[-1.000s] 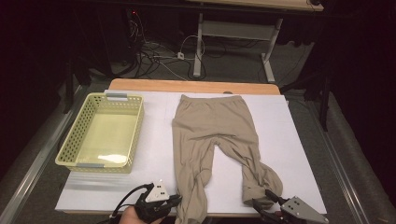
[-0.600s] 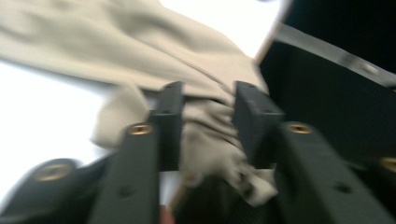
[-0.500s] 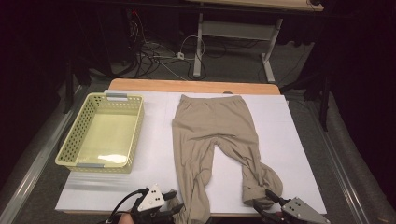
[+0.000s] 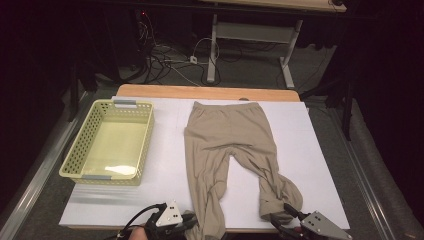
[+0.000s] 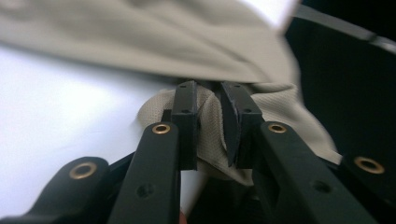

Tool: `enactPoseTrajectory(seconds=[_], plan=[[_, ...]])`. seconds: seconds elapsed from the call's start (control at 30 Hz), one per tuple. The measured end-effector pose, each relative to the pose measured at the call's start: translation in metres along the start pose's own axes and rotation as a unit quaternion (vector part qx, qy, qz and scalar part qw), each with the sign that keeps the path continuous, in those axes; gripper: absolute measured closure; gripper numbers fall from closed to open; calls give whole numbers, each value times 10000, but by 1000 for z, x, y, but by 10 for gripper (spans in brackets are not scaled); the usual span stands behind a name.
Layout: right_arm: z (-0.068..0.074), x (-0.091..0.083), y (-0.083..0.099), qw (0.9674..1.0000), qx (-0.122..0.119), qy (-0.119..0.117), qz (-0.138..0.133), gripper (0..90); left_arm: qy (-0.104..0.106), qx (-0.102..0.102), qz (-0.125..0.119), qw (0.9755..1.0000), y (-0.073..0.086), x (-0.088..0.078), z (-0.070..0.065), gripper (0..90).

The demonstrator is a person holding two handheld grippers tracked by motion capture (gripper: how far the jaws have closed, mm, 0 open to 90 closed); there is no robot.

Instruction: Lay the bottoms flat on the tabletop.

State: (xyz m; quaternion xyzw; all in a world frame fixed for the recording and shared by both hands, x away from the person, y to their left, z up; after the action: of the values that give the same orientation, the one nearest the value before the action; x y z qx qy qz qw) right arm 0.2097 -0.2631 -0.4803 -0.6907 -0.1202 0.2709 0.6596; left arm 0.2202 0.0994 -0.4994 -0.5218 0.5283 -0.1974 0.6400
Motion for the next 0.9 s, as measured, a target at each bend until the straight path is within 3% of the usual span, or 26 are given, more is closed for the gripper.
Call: enactPoseTrajectory(seconds=[0.13,0.27,0.33,0.4,0.6,0.7,0.9], plan=[[-2,-1,0,10000,-6,12,-17,415,371,132,50,9992,-3,0,-17,741],[-2,-2,0,10000,6,16,-24,415,448,158,-296,9984,-14,-6,-27,699],[-1,-1,0,10000,-9,5,-19,415,335,69,-455,9984,-15,-8,-25,669],[-1,-1,0,10000,-13,3,-18,415,142,83,-468,9988,-14,-7,-21,669],[0,1,0,10000,-10,-5,-7,415,-300,-134,-448,9985,-6,0,-1,639],[-1,2,2,10000,30,-24,7,415,-337,-246,-417,9983,-4,5,5,638],[-4,1,7,9999,88,-34,39,415,-434,-177,-288,9985,-1,17,7,613]])
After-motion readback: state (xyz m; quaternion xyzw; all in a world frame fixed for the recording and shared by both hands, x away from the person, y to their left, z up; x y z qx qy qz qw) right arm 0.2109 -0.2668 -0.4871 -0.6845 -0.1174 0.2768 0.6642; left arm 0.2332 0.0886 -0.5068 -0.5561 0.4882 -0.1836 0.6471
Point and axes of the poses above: each handheld gripper's, and its own axes: x roughly forward along the jaws, y roughly out of its underside, z roughly to its left, the point moved 2 cm from there along x, roughly forward along the jaws, and after that the axes turned 15 degrees about -z, right-handed, at the moved point
